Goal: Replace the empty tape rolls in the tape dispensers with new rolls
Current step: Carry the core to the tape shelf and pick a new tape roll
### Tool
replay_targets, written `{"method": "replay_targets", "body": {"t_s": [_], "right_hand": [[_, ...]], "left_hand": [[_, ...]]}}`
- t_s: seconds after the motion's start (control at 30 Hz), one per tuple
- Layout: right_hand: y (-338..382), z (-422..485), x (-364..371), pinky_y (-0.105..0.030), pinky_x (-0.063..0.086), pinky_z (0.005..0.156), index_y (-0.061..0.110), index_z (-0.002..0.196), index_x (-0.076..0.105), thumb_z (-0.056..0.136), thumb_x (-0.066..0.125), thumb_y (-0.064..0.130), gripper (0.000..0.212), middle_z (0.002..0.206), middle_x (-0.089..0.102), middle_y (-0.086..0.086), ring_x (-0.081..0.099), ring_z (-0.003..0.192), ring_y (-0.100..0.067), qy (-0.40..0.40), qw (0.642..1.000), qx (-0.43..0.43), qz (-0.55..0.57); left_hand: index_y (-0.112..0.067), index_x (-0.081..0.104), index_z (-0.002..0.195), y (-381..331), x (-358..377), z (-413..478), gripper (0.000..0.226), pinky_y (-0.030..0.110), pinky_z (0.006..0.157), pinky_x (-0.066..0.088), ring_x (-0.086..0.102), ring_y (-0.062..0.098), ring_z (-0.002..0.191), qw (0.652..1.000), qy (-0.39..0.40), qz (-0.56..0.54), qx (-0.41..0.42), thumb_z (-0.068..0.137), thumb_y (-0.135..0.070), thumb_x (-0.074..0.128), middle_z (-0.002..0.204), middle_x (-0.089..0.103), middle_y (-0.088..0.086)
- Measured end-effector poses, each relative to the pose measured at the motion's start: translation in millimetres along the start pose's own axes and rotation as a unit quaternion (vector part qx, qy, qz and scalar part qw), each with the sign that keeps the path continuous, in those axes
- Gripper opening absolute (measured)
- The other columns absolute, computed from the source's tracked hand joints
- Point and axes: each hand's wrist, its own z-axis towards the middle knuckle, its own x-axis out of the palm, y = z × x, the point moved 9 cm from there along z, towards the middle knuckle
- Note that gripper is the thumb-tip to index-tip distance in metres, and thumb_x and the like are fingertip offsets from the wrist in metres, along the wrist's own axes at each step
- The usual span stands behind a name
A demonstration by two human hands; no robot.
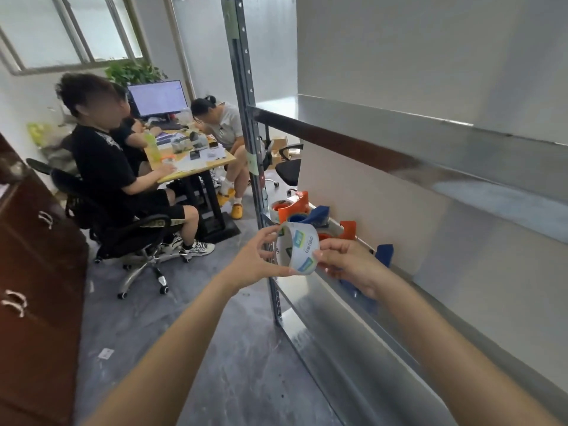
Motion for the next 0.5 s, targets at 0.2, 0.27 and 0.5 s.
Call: {"method": "replay_targets", "body": {"t_s": [0.2,0.27,0.5], "right_hand": [[4,52,-20,-0.035,0.048,0.079,0.015,0.102,0.073,0.089,0.066,0.021,0.016,0.1,0.075,-0.005,0.064,0.082,-0.012,0.019,1.0,0.0,0.0],[6,66,-30,-0.04,0.049,0.086,0.017,0.099,0.074,0.088,0.067,0.022,0.013,0.1,0.075,-0.005,0.064,0.086,-0.017,0.017,1.0,-0.004,0.007],[4,95,-53,-0.021,0.047,0.069,0.009,0.113,0.067,0.092,0.062,0.015,0.023,0.083,0.069,0.0,0.061,0.076,-0.01,0.011,1.0,0.008,0.023]], "left_hand": [[-0.034,0.039,0.135,-1,-10,49,0.101,0.035,0.088,0.052,0.055,0.022,0.114,1.0,-0.007,0.017,0.0,0.048,-0.033,0.09,0.138,0.046,-0.006],[-0.037,0.04,0.133,-8,-12,68,0.1,0.031,0.084,0.051,0.054,0.021,0.114,0.999,-0.004,0.036,0.004,0.047,-0.035,0.09,0.138,0.046,-0.007],[-0.036,0.041,0.133,-14,-6,112,0.1,0.035,0.085,0.055,0.06,0.019,0.106,0.999,0.019,0.043,0.02,0.047,-0.035,0.091,0.132,0.049,-0.01]]}}
